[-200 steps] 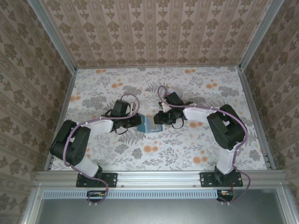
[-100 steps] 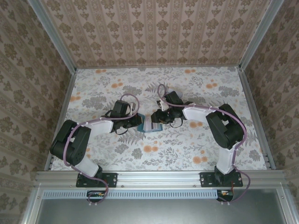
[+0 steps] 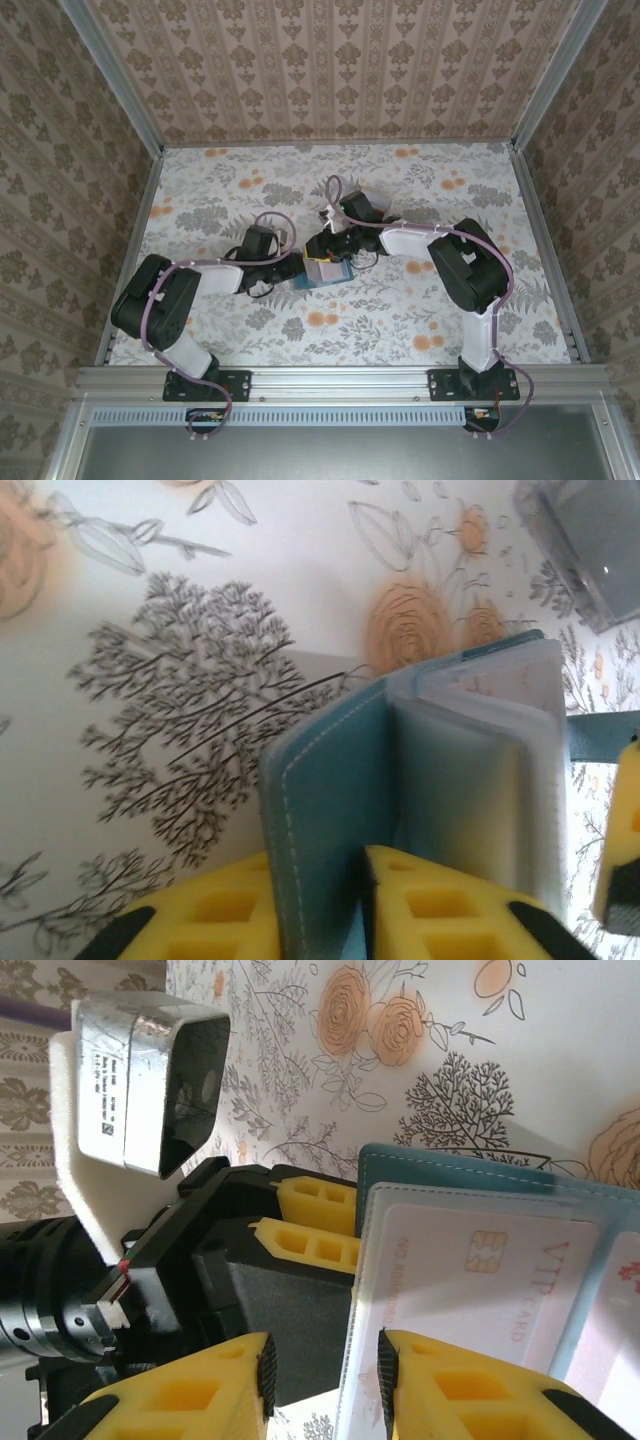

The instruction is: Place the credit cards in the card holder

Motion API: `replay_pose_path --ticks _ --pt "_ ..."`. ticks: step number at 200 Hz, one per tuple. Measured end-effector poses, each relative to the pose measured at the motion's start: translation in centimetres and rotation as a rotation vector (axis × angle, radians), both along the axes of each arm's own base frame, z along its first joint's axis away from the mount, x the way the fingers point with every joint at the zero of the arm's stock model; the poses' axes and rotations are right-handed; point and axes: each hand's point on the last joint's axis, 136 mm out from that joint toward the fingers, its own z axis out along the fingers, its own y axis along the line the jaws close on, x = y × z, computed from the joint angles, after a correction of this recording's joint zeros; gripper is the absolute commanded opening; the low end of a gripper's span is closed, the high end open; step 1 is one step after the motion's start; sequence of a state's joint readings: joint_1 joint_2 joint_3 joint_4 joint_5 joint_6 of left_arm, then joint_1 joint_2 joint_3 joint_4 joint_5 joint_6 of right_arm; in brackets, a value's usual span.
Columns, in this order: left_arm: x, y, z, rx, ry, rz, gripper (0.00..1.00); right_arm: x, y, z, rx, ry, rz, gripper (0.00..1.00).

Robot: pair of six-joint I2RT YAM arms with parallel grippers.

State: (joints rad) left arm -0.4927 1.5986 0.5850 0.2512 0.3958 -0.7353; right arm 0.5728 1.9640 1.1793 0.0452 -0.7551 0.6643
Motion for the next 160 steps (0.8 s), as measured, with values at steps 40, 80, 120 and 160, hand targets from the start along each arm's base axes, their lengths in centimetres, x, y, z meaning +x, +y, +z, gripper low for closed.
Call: replay_pose_path --ticks 40,80,120,160 --pt "-0.1 2.4 1.3 -0.011 -0.018 0.064 0.58 -0.2 -2.3 -0.9 -0.128 -0.023 -0.021 0.35" --pt "-0.2 4.3 4.2 0.008 -0.072 0.108 0.58 0.9 -5.2 1.4 -0.194 -0.107 -0.073 0.35" --pt "-0.5 4.5 5.4 0.014 -0.096 0.099 0.55 0.5 -6.9 0.4 -0.28 -0.107 -0.082 0.36" --pt "-1.1 2.1 3.8 0.043 -0.048 0.018 0.52 -0.6 -7.9 -1.4 -0.381 -0.098 -0.063 0.37"
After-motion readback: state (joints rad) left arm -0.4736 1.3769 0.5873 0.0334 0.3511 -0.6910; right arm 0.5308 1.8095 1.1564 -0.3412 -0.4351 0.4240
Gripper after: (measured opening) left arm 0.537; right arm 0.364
